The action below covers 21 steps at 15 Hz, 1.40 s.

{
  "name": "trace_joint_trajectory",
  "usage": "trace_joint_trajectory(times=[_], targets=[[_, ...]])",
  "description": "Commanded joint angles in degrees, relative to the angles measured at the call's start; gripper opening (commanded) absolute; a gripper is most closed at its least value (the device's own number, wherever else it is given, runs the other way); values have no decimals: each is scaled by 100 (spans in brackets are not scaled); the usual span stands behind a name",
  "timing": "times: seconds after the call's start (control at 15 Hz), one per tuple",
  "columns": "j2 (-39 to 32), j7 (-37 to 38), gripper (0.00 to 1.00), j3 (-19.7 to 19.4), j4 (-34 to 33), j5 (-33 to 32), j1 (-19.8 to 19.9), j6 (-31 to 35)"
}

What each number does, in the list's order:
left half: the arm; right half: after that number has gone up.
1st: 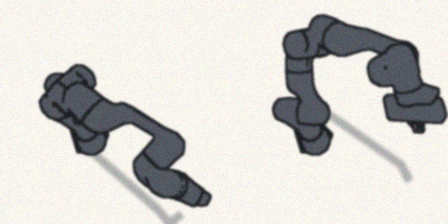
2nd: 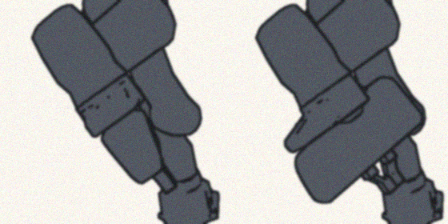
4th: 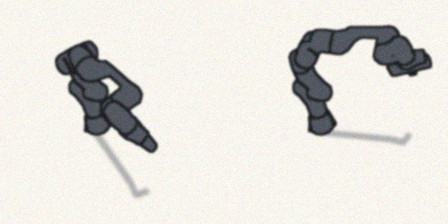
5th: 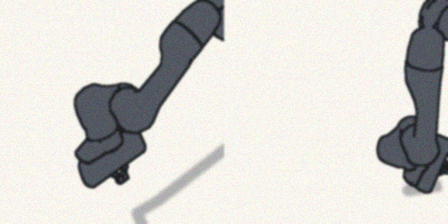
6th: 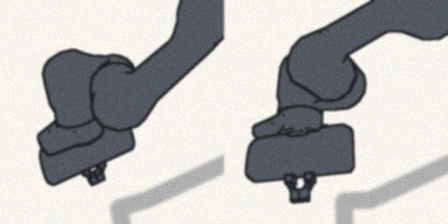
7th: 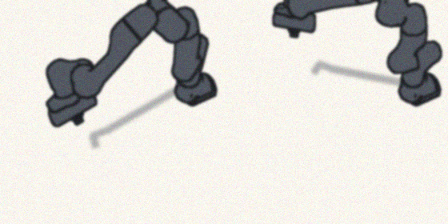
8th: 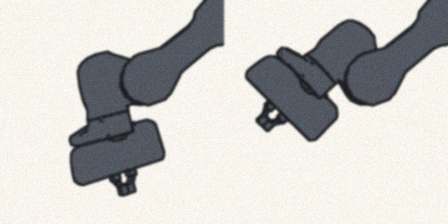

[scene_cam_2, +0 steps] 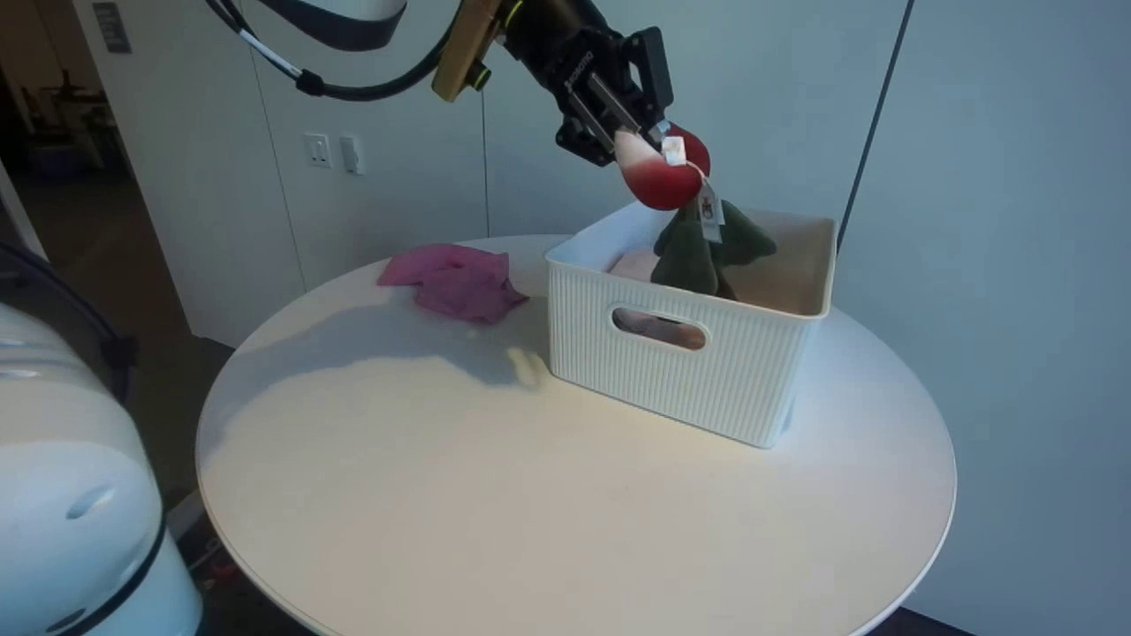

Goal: Move the clothes to the box

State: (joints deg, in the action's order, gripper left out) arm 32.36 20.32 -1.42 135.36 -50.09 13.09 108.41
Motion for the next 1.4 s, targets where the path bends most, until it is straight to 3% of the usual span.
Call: trace_joint_trajectory(times=[0.0, 0.07, 0.13, 0.27, 0.67, 0.8, 1.07, 1.33], targets=[[-629, 846, 12, -93, -421, -771, 149, 91], [-776, 909, 13, -157, -511, -895, 103, 122], [-855, 753, 44, -301, -554, -886, -41, 401], [-948, 578, 49, -529, -548, -720, -234, 1253], [-1098, 233, 96, -700, -287, -128, -513, 3200], [-1101, -325, 100, -658, -220, 520, -689, 3435], [-1027, -1559, 100, -226, -314, 1755, -1196, 3106], [-1424, -2711, 100, 141, -777, 2882, -1698, 2745]])
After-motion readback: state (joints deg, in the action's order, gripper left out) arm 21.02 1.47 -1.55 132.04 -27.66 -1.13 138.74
